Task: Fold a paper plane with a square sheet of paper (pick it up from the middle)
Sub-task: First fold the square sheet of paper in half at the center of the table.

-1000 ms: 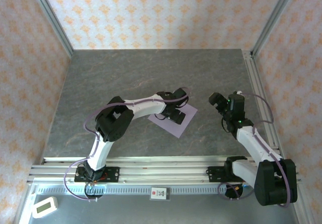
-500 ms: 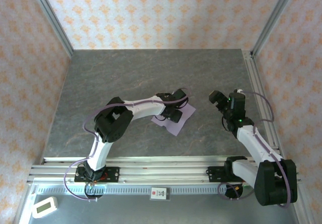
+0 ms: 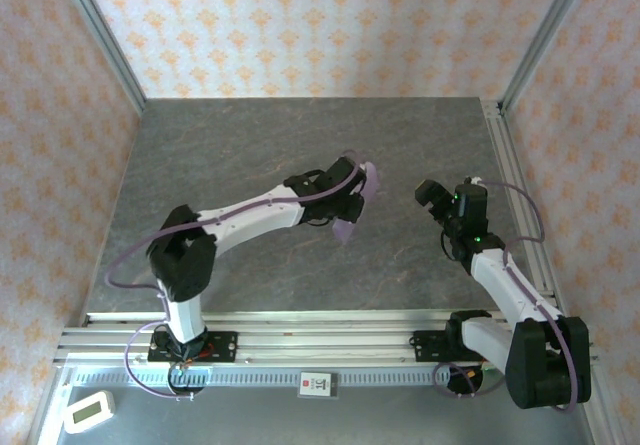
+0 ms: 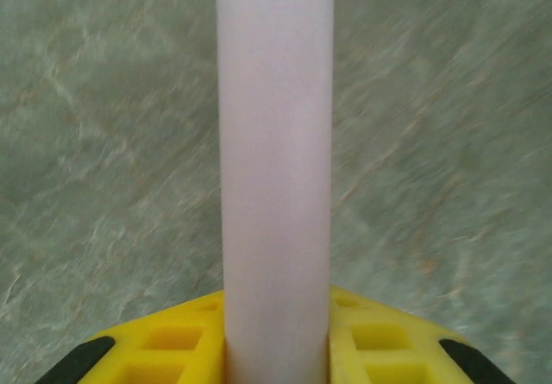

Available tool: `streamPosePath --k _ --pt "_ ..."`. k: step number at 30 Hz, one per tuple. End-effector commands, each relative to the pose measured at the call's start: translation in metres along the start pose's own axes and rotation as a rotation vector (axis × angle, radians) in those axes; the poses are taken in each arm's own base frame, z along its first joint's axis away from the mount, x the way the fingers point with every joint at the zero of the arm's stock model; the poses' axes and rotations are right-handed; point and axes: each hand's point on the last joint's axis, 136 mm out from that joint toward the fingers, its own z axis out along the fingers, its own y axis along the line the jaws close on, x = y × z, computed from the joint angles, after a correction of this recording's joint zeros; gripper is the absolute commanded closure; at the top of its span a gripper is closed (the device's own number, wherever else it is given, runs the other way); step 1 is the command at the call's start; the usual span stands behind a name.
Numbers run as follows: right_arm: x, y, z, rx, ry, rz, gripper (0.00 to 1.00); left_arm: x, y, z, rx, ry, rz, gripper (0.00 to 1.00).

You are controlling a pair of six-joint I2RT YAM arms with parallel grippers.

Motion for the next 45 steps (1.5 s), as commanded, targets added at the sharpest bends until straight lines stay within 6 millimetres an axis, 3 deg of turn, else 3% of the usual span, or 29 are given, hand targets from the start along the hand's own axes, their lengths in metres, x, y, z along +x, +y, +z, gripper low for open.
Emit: streamPosePath --k 1,7,11,18,29,32,35,39,45 --pt "-0.013 0.013 -0.006 -0.031 -0.024 -0.01 0.02 -0.013 -0.022 -0.015 0.136 -0.087 -0.098 0.71" --pt "-0.006 0.012 -0.002 -0.026 0.015 -0.026 0.02 -0.003 -0.035 -0.024 0.378 -0.216 -0.354 0.68" --pt "0.003 0.012 0.002 -0.031 0.062 -0.047 0.02 0.016 -0.022 -0.02 0.447 -0.283 -0.479 0.65" --pt "0.02 0.013 0.008 -0.05 0.138 -0.068 0.04 0.055 0.013 0.006 0.333 -0.274 -0.546 0.64" --pt "0.044 0.022 0.014 -0.099 0.191 -0.058 0.06 0.091 0.055 0.034 0.121 -0.244 -0.55 0.61" --pt "0.049 0.028 0.016 -0.115 0.206 -0.058 0.06 0.096 0.062 0.037 0.082 -0.237 -0.547 0.59" --pt "0.053 0.034 0.019 -0.128 0.22 -0.06 0.06 0.097 0.067 0.037 0.058 -0.237 -0.536 0.46" --pt "0.062 0.039 0.023 -0.143 0.241 -0.054 0.06 0.097 0.073 0.037 0.018 -0.231 -0.508 0.37" --pt "0.078 0.049 0.029 -0.184 0.286 -0.046 0.1 0.097 0.089 0.034 -0.043 -0.229 -0.468 0.34"
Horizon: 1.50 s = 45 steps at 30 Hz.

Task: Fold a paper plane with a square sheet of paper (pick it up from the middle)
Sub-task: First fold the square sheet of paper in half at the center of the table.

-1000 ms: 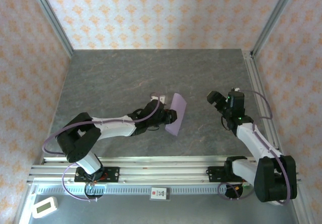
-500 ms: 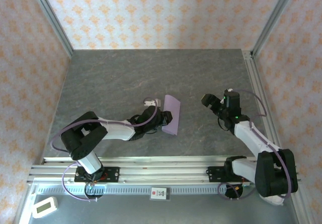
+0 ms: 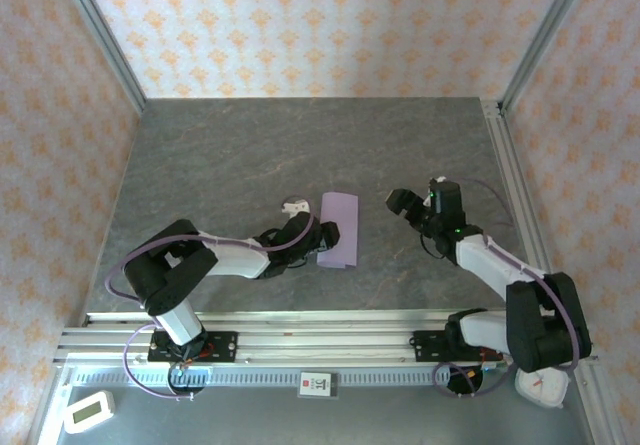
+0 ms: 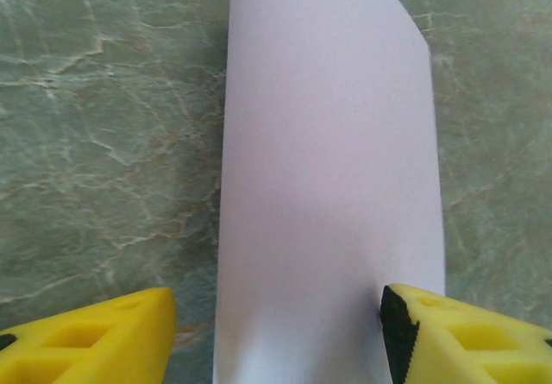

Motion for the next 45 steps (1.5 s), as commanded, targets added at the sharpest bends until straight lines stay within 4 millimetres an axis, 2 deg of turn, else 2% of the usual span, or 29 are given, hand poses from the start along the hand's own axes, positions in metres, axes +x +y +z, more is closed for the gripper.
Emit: streamPosePath --k 1,7,15,19,32,38,45 --pt "0.004 0.012 0.006 -0.054 0.008 0.01 0.11 -0.013 0.013 -0.003 -0.07 -0.032 0.053 0.33" --pt "0.012 0.021 0.014 -0.092 0.037 0.017 0.14 -0.025 0.018 -0.008 -0.112 -0.05 0.119 0.33" --pt "0.025 0.035 0.025 -0.136 0.078 0.011 0.2 -0.025 0.013 -0.005 -0.1 -0.015 0.202 0.32" --pt "0.032 0.04 0.03 -0.157 0.103 0.006 0.26 -0.023 0.009 -0.005 -0.091 0.018 0.254 0.32" --pt "0.052 0.055 0.043 -0.184 0.159 -0.011 0.42 -0.016 0.021 -0.002 -0.096 0.108 0.401 0.31" --pt "0.056 0.06 0.047 -0.2 0.174 -0.007 0.5 -0.011 0.019 0.0 -0.073 0.147 0.451 0.31" --pt "0.057 0.065 0.053 -0.208 0.186 -0.007 0.63 -0.012 0.026 0.001 -0.097 0.151 0.459 0.31"
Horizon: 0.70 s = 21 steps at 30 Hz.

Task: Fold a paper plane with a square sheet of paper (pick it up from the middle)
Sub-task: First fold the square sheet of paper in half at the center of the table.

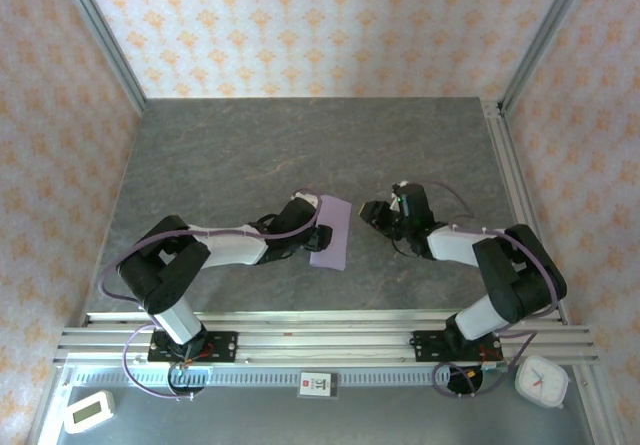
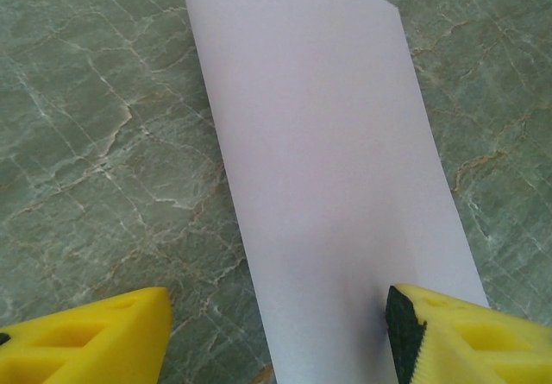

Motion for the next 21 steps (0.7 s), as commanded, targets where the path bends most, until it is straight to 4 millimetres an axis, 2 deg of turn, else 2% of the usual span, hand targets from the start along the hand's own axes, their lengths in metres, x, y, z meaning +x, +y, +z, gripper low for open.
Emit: streamPosePath --k 1,7,21 --pt "-0.007 0.018 0.004 -0.046 -0.011 -0.02 0.64 -0.001 0.007 0.002 -0.024 0.012 0.007 0.31" --pt "-0.005 0.025 0.011 -0.053 0.004 -0.031 0.71 -0.006 0.008 -0.002 0.001 -0.028 -0.054 0.31" --pt "-0.006 0.033 0.022 -0.063 0.02 -0.04 0.81 0.002 0.008 0.001 0.005 0.022 0.01 0.31"
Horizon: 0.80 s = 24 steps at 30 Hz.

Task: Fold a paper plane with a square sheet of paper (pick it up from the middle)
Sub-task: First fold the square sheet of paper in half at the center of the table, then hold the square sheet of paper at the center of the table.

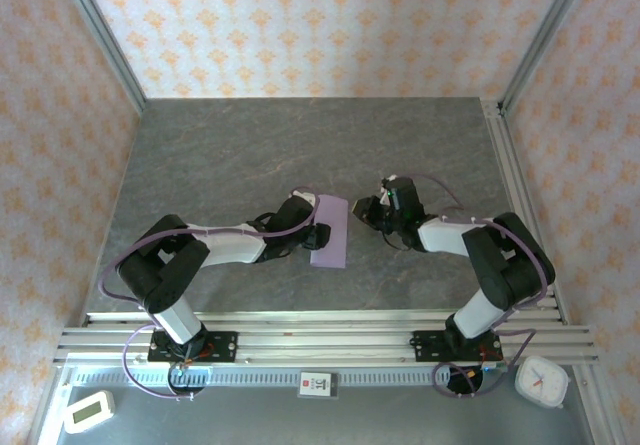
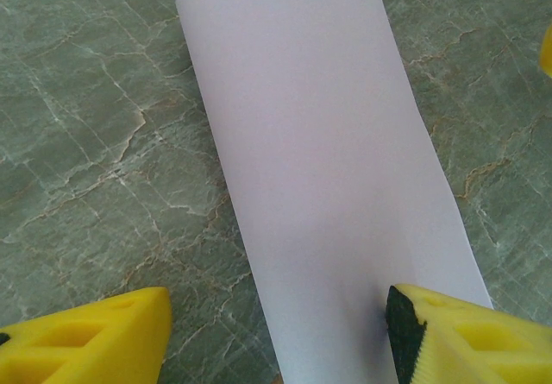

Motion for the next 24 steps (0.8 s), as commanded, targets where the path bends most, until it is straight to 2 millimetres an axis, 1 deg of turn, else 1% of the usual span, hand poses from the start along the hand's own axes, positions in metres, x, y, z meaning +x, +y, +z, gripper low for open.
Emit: streamPosePath --k 1,15,17,22,24 --pt "-0.006 0.013 0.003 -0.033 -0.015 -0.019 0.81 0.003 0.005 0.001 -0.009 0.018 0.018 0.31" --pt "0.006 0.018 0.012 -0.043 0.021 -0.032 0.88 0.008 0.008 0.006 -0.016 0.028 0.007 0.31" --pt "0.008 0.018 0.013 -0.044 0.029 -0.032 0.9 0.01 0.009 0.007 -0.016 0.031 0.005 0.31" --pt "0.014 0.019 0.016 -0.051 0.045 -0.038 0.99 0.011 0.01 0.008 -0.019 0.036 0.008 0.31" --pt "0.016 0.02 0.017 -0.053 0.05 -0.039 1.0 0.012 0.008 0.008 -0.01 0.037 0.009 0.31"
